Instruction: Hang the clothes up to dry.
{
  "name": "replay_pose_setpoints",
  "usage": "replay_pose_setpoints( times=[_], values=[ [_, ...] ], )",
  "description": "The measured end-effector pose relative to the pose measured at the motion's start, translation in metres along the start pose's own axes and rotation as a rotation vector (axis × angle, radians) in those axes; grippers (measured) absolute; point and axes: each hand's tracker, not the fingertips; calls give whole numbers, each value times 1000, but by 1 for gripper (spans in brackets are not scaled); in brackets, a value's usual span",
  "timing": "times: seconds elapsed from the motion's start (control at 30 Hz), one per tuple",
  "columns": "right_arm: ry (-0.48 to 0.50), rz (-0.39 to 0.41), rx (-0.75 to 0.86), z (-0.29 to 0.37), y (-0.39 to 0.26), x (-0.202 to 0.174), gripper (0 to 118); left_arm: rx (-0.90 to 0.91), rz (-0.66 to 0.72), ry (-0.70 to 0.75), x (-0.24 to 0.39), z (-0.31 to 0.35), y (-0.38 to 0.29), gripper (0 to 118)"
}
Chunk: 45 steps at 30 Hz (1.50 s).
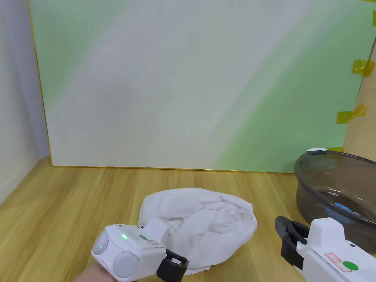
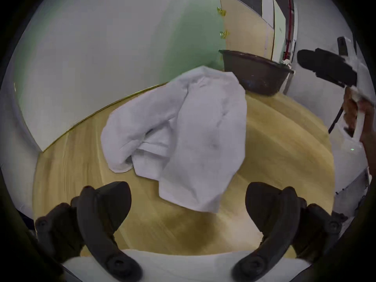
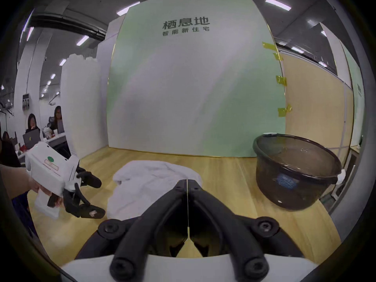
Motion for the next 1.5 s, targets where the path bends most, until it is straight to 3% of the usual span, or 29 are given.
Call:
replay_pose_setpoints(
  times=[0.07,0.1,0.17,0.2,0.23,0.33,0.43,0.53,0.57,0.6,0.63,0.67,0.7,0.8,0.87,0.93,0.97,1.0,1.03,1.1,1.2,1.33,1.4,1.5],
  values=[
    [7,-2,-13,-5,-1,4,0,-15,9,13,-6,-13,4,108],
    [7,0,-17,-9,0,4,0,-18,13,3,-8,-17,4,102],
    [7,2,-27,-14,-1,4,0,-44,39,-96,-12,-17,5,65],
    [11,1,-30,-16,-1,5,0,-42,63,-136,-16,-19,4,28],
    [15,-1,-35,-19,-1,4,0,-42,68,-129,-18,-23,3,10],
    [26,10,-52,-29,-2,3,0,-52,41,-3,-19,-34,-2,4],
    [57,31,-125,-48,0,5,0,-45,147,-107,-23,-22,-6,3],
    [132,-7,-191,-75,8,13,3,-35,113,-63,-26,-16,-9,3],
    [147,11,-225,-85,11,15,23,-37,110,-57,-26,-14,-10,3],
    [174,45,-267,-98,11,17,81,-34,109,-56,-27,-13,-11,3],
    [222,93,-333,-112,9,17,118,-33,111,-55,-28,-12,-12,3],
    [255,146,-378,-121,4,21,114,-32,112,-50,-29,-10,-12,3],
    [214,213,-386,-136,3,27,109,-32,109,-42,-30,-9,-13,3],
    [184,246,-505,-170,-9,20,108,-31,94,-29,-31,-7,-15,3],
    [202,250,-496,-183,-13,24,96,-37,97,-19,-34,-7,-17,3],
    [239,149,-528,-191,-20,23,69,-45,107,-21,-37,-6,-18,3],
    [254,101,-597,-198,-23,25,43,-50,111,-21,-37,-7,-19,3],
    [266,60,-666,-205,-29,24,6,-51,109,-17,-37,-8,-21,3],
    [250,80,-690,-209,-33,20,5,-53,111,-18,-38,-9,-22,3],
    [229,102,-570,-198,-31,9,4,-53,122,1,-36,-13,-22,3],
    [234,-35,-532,-183,-27,6,3,-10,160,38,-38,-9,-22,3],
    [254,-118,-353,-151,28,13,3,141,263,22,-46,33,-5,3],
    [268,-108,-295,-137,66,12,3,229,259,41,-48,62,14,3],
    [312,26,-212,-115,136,-5,3,393,233,88,-48,117,55,3]
  ],
)
